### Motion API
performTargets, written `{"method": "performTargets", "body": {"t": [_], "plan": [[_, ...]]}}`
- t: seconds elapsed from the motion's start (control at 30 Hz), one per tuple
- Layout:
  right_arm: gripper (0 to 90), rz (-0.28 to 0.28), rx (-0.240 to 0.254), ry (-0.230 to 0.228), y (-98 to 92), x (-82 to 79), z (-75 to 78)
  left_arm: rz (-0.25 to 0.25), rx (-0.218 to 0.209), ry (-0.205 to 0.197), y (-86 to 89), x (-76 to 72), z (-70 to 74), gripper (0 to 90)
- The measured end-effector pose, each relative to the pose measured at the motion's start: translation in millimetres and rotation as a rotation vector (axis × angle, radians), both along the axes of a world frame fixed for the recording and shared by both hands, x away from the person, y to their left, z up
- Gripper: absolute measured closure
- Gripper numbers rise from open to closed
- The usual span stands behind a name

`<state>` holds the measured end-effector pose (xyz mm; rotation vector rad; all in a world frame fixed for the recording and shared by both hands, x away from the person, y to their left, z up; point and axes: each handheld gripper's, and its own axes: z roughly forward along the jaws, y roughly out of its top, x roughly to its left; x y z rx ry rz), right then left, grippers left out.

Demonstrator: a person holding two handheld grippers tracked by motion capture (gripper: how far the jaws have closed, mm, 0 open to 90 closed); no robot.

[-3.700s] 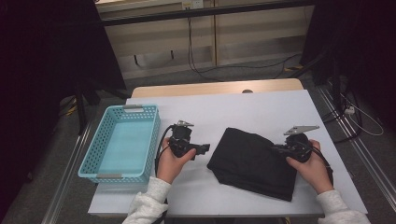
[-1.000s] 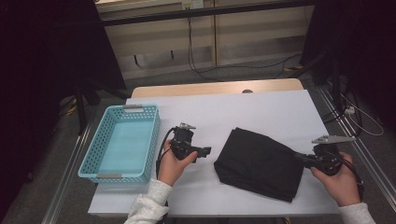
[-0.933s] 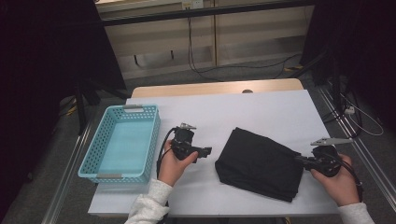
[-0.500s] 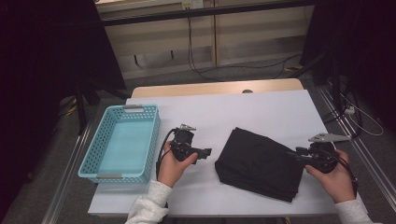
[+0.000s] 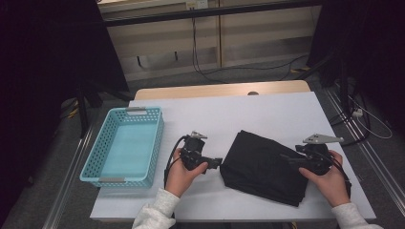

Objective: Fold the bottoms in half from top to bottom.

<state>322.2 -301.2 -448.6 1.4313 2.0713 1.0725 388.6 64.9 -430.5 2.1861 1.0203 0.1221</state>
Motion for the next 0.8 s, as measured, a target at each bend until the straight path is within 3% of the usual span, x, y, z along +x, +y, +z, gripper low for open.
{"method": "performTargets", "body": {"t": [0.27, 0.67, 0.8], "plan": [[24.0, -0.003, 0.008, -0.023, 1.2, -3.3, 2.4, -0.019, -0.007, -0.003, -14.7, -4.1, -2.9, 11.8], [23.9, 0.021, -0.007, -0.048, 10.9, -11.0, 1.8, -0.029, 0.071, 0.023, -16.4, -17.7, -18.3, 18.0], [23.8, 0.017, -0.007, -0.047, 10.9, -12.5, 1.0, -0.020, 0.074, -0.005, -15.8, -25.0, -19.1, 23.1]]}}
